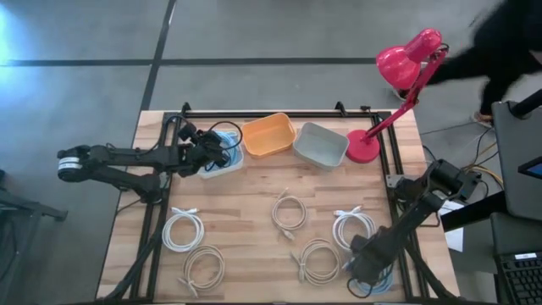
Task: Pick & Place USB Port
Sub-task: Put the blue charger cable into the white bin
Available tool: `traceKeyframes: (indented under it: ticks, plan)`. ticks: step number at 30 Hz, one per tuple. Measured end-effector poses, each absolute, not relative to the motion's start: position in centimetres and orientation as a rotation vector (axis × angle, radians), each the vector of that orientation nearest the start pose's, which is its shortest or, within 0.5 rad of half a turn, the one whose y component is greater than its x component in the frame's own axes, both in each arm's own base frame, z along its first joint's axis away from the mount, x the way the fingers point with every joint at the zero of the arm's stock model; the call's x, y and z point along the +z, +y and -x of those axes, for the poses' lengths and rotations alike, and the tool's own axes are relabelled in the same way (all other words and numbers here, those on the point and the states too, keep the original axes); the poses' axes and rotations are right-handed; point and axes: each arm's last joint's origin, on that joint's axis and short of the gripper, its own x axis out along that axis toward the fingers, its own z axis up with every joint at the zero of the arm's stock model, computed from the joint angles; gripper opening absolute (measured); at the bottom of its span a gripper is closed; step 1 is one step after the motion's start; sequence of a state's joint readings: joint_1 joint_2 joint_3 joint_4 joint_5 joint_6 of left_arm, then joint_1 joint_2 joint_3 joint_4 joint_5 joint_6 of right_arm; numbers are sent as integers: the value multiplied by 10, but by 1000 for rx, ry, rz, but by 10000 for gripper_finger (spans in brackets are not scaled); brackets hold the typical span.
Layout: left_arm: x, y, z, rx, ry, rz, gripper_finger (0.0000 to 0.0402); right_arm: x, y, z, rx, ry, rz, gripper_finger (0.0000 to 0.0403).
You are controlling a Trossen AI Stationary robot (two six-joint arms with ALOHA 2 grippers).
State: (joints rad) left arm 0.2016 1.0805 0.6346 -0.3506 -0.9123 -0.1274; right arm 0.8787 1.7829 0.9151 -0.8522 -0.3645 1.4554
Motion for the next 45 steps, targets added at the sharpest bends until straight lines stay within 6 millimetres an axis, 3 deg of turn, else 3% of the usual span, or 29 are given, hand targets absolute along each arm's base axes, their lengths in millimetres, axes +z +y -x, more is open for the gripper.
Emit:
traceKeyframes:
  ticks: [4, 12, 18, 24, 31, 35, 45]
  plan:
    - [224, 63, -194, 1096, 715, -182, 188, 123, 215, -165, -472, 1910, -500, 144]
    - [224, 63, -194, 1092, 715, -180, 188, 150, 226, -175, -512, 1820, -654, 33]
    - [224, 63, -195, 1084, 703, -171, 188, 195, 244, -191, -426, 1722, -764, 31]
    - [229, 62, -203, 976, 616, -88, 188, 232, 244, -208, -443, 1335, -585, 32]
    - [237, 57, -217, 675, 490, 51, 188, 247, 209, -230, -661, 714, -114, 36]
    - [240, 54, -221, 520, 462, 98, 188, 245, 183, -250, -763, 523, 103, 36]
    - [242, 42, -226, 199, 445, 127, 188, 246, 99, -312, -1045, 411, 39, 38]
